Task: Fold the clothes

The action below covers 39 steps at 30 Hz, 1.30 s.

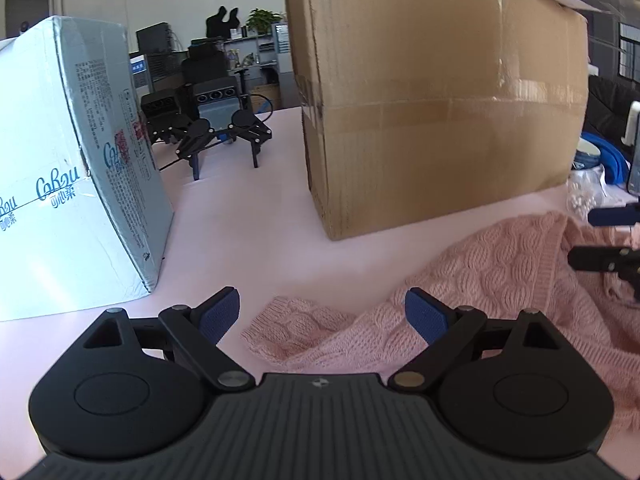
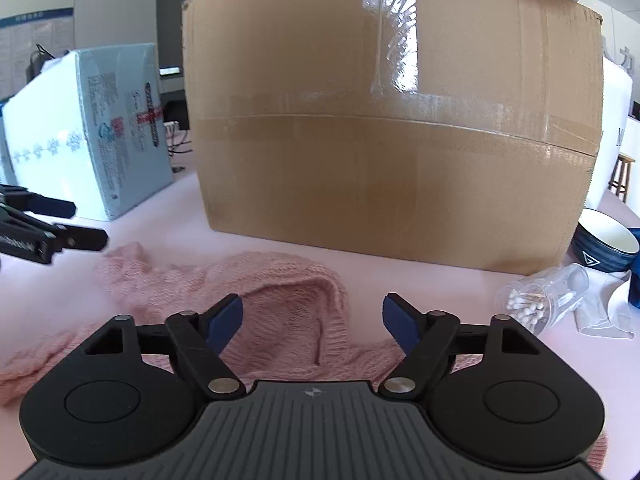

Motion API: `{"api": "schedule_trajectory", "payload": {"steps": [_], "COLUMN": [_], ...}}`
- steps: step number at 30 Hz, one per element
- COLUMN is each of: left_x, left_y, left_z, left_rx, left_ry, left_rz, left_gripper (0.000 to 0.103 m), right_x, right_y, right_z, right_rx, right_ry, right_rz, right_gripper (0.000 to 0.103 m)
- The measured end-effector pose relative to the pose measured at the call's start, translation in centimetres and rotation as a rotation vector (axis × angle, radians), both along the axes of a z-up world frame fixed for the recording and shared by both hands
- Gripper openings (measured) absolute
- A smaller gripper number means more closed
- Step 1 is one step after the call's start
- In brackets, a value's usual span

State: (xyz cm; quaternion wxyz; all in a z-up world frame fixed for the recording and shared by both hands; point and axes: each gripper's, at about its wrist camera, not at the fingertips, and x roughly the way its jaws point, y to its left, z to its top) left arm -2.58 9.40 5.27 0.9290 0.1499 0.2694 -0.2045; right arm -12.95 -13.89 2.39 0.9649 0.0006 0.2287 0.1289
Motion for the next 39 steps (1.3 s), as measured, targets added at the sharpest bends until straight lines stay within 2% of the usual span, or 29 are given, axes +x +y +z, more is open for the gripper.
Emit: {"api": "schedule_trajectory", "payload": {"steps": [2,3,5,6,7,9,13,16,17,18,21,29,34,37,39], "left_x": [-0.6,-1.0,-1.0,-0.9,-0.5,0.1,0.3,0.3,0.0,-0.3,-0.5,0.6,0.9,1.0,1.2], "left_y": [-0.7,-1.4,-1.9,-2.0,-2.0,-1.8,-1.7,-1.8,-1.8,-1.8,-1.8,-1.0,-1.1,-1.2,-1.2], "left_z": [-1.1,-2.0,-3.4,-3.8,-4.0,-4.2,-3.9,-3.9,-3.9,-3.9,-3.9,-3.7,-3.9,-3.7,-3.7], "left_rx": [0.085,0.144,0.197,0.207,0.200,0.175,0.152,0.153,0.151,0.150,0.148,0.067,0.064,0.053,0.044], "left_ry": [-0.076,-0.155,-0.235,-0.228,-0.185,-0.116,-0.102,-0.072,-0.060,-0.048,-0.027,0.052,0.051,0.058,0.062], "left_rz": [-0.045,-0.067,-0.082,-0.088,-0.100,-0.117,-0.104,-0.146,-0.169,-0.191,-0.215,-0.184,-0.176,-0.155,-0.129], "left_gripper": [0.089,0.089,0.089,0.089,0.088,0.076,0.067,0.037,0.020,0.015,0.011,0.011,0.011,0.011,0.011], "right_x": [-0.9,-1.2,-1.9,-2.1,-2.3,-2.6,-2.5,-2.6,-2.6,-2.6,-2.5,-3.1,-3.5,-5.1,-6.7], "right_y": [1.3,2.0,3.8,4.6,5.4,6.6,7.3,7.3,7.3,7.3,7.3,8.3,8.5,9.6,10.5], "right_z": [0.6,0.8,0.6,0.4,0.1,-0.7,-1.7,-2.2,-2.3,-2.4,-2.8,-3.6,-2.3,-1.2,-0.7], "right_rx": [-0.004,-0.014,-0.052,-0.081,-0.114,-0.174,-0.199,-0.215,-0.213,-0.208,-0.199,-0.237,-0.157,-0.111,-0.107], "right_ry": [-0.012,-0.013,-0.020,-0.022,-0.025,-0.025,0.010,0.022,0.024,0.029,0.048,0.037,0.062,0.053,0.034], "right_rz": [0.122,0.171,0.241,0.258,0.268,0.292,0.307,0.307,0.309,0.313,0.330,0.353,0.372,0.448,0.546], "right_gripper": [0.086,0.086,0.086,0.086,0.086,0.086,0.086,0.086,0.086,0.087,0.088,0.089,0.091,0.093,0.098]}}
